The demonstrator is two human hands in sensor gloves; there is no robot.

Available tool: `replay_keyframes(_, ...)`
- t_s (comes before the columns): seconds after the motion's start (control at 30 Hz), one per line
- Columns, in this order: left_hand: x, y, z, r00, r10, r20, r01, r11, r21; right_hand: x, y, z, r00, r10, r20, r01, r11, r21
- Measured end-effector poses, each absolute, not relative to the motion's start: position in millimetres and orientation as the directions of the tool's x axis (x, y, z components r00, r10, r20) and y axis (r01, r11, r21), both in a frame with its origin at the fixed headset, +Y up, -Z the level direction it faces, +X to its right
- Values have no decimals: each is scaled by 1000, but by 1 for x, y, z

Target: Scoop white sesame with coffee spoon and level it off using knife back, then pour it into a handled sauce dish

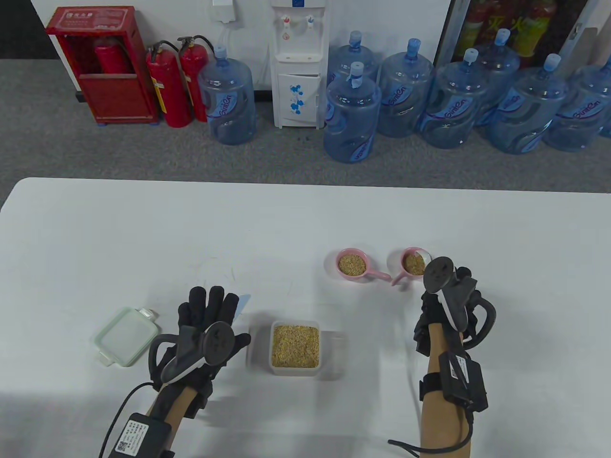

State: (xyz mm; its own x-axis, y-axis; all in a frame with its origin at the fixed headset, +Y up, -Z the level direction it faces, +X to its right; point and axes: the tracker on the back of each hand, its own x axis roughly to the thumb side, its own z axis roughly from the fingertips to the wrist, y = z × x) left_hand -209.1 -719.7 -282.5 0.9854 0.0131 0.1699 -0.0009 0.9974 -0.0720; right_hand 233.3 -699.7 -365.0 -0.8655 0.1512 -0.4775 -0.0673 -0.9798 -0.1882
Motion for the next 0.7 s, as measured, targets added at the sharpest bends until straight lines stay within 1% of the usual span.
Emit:
replay_keyframes(0.13,-208,-720,-282,985,11,172,2,997,-74,229,-700,-362,-886,103,-451,-1,-975,-220)
replay_keyframes(0.27,-208,-721,-282,985,13,174,-1,997,-72,220,-702,-360,-912,-51,-408,152,-964,-219)
replay_keyframes(0.3,-208,-721,-282,985,12,175,0,997,-71,217,-703,-359,-911,-105,-398,210,-950,-232)
replay_keyframes(0.37,-208,-721,-282,985,11,175,2,997,-72,212,-704,-358,-907,-177,-382,285,-926,-247)
replay_keyframes(0.43,-208,-721,-282,984,11,175,2,997,-71,206,-705,-356,-903,-225,-365,331,-907,-259)
replay_keyframes(0.53,-207,-721,-282,984,12,177,1,997,-71,199,-706,-354,-876,-340,-343,439,-856,-273)
replay_keyframes(0.6,-207,-721,-282,984,11,179,1,998,-70,198,-703,-353,-873,-346,-344,445,-854,-270)
replay_keyframes(0.67,-207,-721,-282,983,12,183,1,997,-71,200,-695,-351,-895,-270,-354,381,-876,-296)
replay_keyframes(0.7,-206,-721,-282,982,15,187,-1,997,-72,202,-691,-350,-912,-219,-348,328,-897,-295)
